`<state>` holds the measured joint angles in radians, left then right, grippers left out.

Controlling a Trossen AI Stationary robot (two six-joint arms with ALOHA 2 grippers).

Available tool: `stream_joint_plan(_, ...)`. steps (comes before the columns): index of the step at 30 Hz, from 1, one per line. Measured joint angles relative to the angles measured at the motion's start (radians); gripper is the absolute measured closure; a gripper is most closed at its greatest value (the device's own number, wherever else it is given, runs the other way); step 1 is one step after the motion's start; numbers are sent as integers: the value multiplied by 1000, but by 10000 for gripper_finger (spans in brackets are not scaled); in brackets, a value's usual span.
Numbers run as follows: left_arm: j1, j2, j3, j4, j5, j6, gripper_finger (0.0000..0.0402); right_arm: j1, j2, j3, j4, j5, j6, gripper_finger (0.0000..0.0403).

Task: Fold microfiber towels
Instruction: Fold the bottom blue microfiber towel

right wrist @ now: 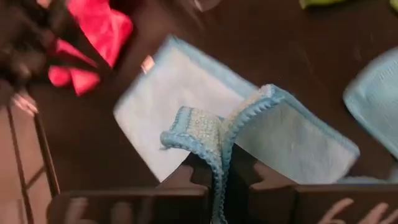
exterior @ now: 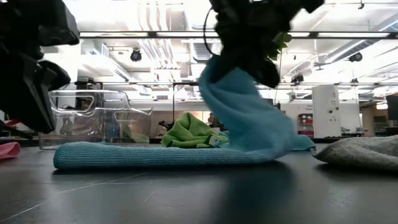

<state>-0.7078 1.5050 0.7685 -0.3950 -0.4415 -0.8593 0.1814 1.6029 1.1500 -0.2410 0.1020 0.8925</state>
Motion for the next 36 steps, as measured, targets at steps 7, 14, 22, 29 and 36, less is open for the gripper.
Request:
stream_joint_plan(7,1,47,-2,57,-37,1,391,-5,146,133,15,30,-65,394)
stream_joint_plan(14,1,69,-5,86,-48,1,391,-4,265,247,16,28,-146,394)
stream_joint_plan(22,1,81,-6,109,-70,2,391,-3,323,290,24,22,-196,369)
stream_joint_plan(29,0,81,-8,120,-78,5,391,4,376,304,70,-9,-204,290)
stream_joint_plan(36,1,81,-15,129,-82,4,391,4,367,307,66,-31,-264,202)
